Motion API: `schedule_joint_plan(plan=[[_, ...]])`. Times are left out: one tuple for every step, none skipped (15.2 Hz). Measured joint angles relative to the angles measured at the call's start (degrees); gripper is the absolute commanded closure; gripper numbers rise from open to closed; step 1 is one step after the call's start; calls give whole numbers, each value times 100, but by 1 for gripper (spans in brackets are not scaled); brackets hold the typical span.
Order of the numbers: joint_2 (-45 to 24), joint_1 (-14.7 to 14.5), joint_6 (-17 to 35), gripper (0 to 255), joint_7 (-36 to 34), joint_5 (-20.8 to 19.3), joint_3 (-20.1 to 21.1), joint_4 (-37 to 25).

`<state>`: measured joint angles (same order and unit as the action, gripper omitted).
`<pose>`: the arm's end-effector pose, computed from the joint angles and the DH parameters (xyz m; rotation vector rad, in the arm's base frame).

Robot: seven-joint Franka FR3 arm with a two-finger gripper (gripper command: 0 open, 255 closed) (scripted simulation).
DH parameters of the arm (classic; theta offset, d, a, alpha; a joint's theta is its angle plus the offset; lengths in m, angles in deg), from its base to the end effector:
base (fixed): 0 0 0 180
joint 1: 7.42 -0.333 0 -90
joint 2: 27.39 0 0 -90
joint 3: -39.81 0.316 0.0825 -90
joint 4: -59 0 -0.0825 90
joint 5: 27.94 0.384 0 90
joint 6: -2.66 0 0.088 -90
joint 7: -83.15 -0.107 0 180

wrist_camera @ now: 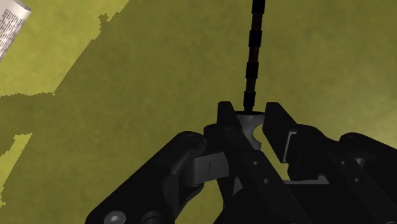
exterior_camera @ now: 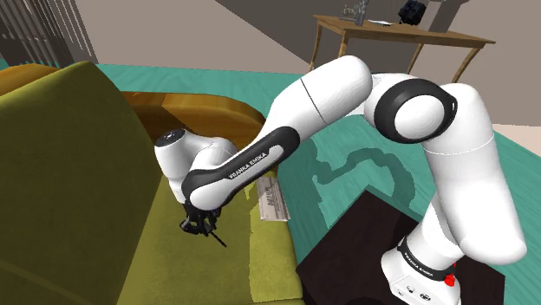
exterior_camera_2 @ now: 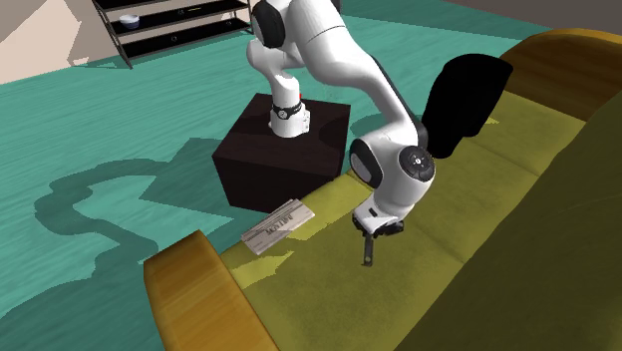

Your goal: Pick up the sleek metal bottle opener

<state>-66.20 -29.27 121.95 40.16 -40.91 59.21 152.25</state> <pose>0.5263 0.4131 0.2276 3.0344 0.0732 -0.2302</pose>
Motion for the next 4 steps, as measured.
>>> schedule_joint_plan(plan=[[59,9,-47,255,5,17,14,13],[101,12,-104,255,10,33,26,-3],[131,12,-163,255,16,45,35,-36],[162,20,-187,255,23,54,41,-31]])
